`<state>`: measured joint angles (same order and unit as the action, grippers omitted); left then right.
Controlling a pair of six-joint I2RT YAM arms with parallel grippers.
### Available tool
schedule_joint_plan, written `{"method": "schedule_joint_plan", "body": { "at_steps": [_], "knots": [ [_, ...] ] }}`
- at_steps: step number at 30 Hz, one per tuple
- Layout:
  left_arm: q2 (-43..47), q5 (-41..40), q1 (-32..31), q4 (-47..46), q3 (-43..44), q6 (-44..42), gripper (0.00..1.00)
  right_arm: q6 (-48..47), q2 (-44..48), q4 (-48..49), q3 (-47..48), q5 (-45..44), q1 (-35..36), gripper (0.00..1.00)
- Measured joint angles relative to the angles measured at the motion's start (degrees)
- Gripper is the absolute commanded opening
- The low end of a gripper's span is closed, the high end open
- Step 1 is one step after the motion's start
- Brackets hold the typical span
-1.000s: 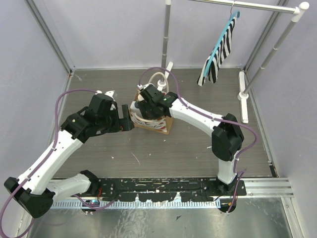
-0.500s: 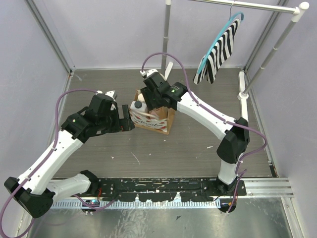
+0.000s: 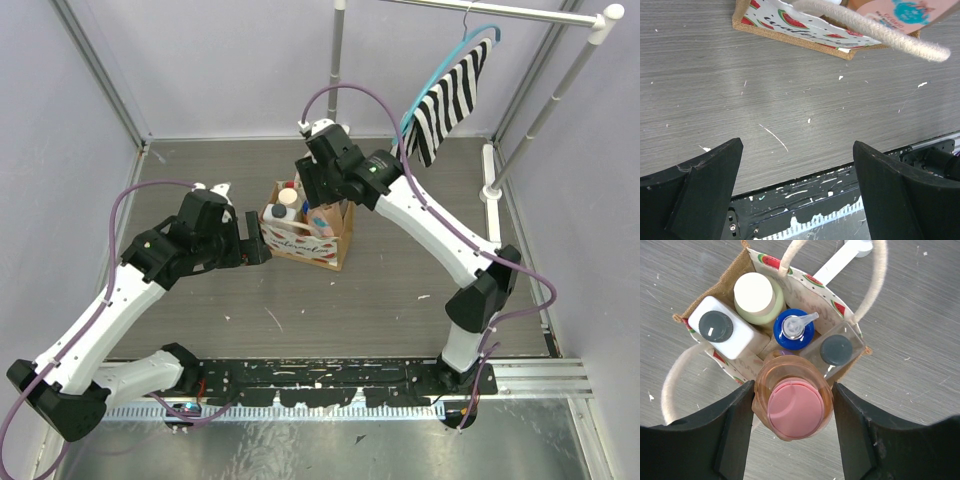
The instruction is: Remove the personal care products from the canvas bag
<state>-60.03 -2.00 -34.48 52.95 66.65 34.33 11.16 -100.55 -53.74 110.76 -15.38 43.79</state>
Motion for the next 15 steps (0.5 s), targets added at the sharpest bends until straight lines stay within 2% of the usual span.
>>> {"method": "schedule_joint_plan", "body": {
  "at_steps": [10, 15],
  "knots": [
    [-0.81, 1.33, 0.0, -0.13, -0.22, -0.02, 0.99, 0.02, 9.49, -2.99, 0.04, -1.42, -3.69, 0.27],
    [-1.77, 1.81, 0.0, -0.28, -0.22, -0.09, 0.99, -0.31, 13.66, -4.52, -4.42, -3.69, -7.3, 0.26]
  ]
}}
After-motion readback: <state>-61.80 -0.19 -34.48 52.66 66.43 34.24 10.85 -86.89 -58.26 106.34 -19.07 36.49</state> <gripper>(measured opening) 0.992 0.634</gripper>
